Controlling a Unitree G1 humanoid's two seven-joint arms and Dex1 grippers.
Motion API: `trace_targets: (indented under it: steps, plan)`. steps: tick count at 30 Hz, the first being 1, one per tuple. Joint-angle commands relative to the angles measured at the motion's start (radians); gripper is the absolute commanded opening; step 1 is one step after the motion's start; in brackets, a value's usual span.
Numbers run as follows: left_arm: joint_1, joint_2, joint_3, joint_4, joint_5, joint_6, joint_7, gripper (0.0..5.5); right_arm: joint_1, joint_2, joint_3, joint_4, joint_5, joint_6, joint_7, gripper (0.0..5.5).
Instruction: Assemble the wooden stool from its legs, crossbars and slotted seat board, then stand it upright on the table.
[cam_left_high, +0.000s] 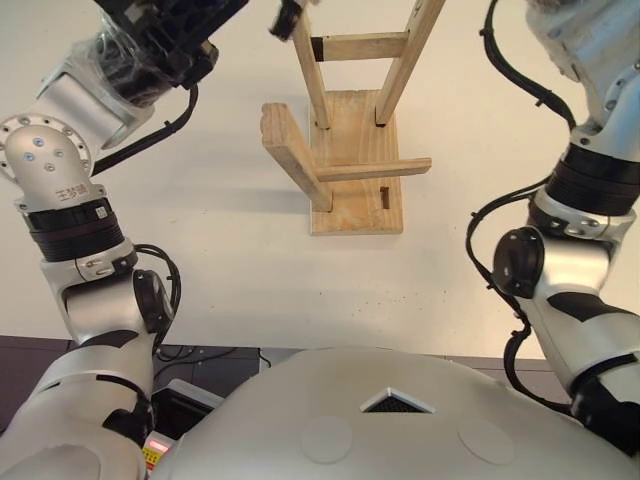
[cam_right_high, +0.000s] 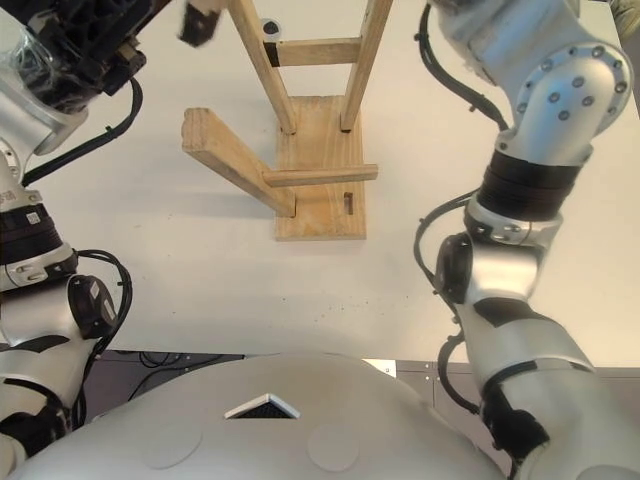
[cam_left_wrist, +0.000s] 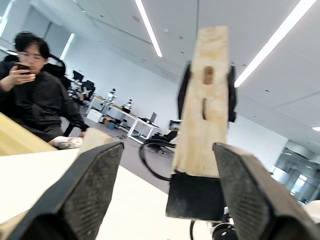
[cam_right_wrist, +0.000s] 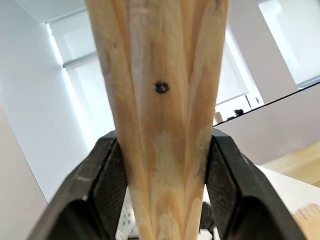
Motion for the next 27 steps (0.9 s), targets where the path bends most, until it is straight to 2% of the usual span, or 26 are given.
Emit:
trace_targets:
  steps: [1,3,9,13,20,27]
  plan:
    - [0.061,-0.001,0.014,0.041,0.126,-0.107,0.013,3.99,0.154,-0.148,0.066,0.015,-0.213,-0.098,0.169,2.03]
    - [0.085,-0.009,0.018,0.036,0.149,-0.128,0.015,4.3,0.214,-0.189,0.089,0.036,-0.285,-0.139,0.24,2.03]
    - [0.141,-0.036,0.02,0.027,0.215,-0.187,0.028,5.36,0.361,-0.243,0.059,0.137,-0.377,-0.239,0.432,2.03]
    - [0.167,-0.047,0.009,0.019,0.241,-0.208,0.032,5.4,0.482,-0.222,0.074,0.115,-0.39,-0.27,0.515,2.03]
    - [0.167,-0.054,0.008,0.022,0.253,-0.2,0.035,5.4,0.556,-0.115,0.093,0.069,-0.419,-0.369,0.518,2.03]
    - [0.169,-0.05,0.004,0.032,0.266,-0.2,0.024,5.4,0.576,-0.137,0.163,0.125,-0.558,-0.513,0.582,2.03]
